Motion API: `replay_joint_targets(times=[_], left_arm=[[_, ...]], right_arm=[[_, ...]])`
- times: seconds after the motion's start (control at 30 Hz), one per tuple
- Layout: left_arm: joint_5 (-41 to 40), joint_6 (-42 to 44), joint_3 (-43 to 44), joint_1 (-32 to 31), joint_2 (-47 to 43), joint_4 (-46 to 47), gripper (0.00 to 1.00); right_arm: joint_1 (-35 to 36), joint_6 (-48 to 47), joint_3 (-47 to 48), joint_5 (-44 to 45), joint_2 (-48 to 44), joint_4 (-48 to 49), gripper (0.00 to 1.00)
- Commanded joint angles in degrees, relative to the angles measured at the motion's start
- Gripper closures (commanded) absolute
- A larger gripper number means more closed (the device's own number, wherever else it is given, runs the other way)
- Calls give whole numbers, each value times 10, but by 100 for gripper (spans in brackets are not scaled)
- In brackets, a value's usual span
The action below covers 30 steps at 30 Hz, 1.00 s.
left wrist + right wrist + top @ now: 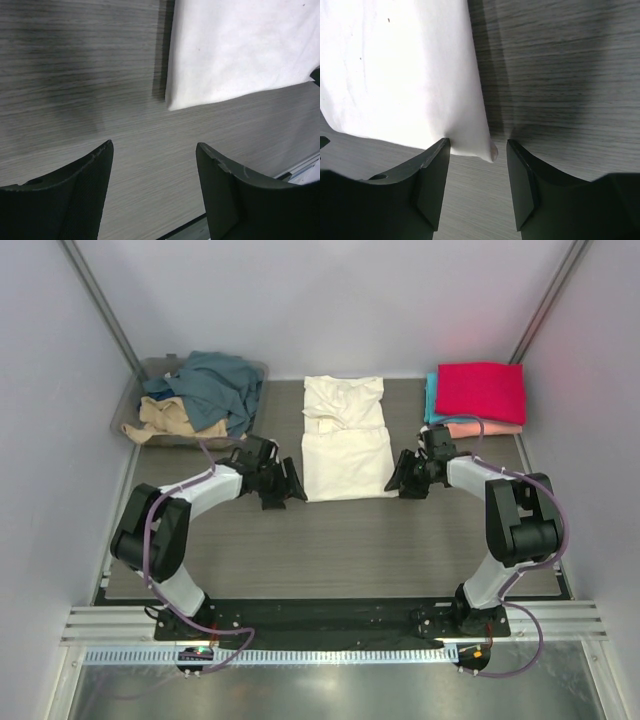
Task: Fold and stack the t-shirts
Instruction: Fold the tshirt
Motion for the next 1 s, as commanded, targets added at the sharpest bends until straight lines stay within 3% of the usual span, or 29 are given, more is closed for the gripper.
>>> replay_joint_targets(times=[0.0, 0.1, 0.3, 0.57, 0.7, 0.83, 0.97], left_arm=[[13, -18, -10, -3, 9, 82, 32], [20, -29, -22, -4, 30, 119, 34], [19, -46, -30, -21, 68, 168, 48], [20, -56, -31, -31, 108, 210, 72], [14, -56, -43, -34, 104, 217, 79], [13, -58, -49, -33, 109, 225, 100], [18, -63, -62, -36, 78, 222, 100]], right_arm=[[1, 6, -4, 9, 7, 47, 45], [1, 7, -3, 2, 23, 54, 50], [1, 4, -18, 4, 29, 63, 68], [1, 0, -21, 2, 34, 62, 77], [1, -1, -26, 3, 31, 61, 82], [1, -1, -32, -2, 30, 60, 88], [1, 7, -51, -12, 9, 60, 97]])
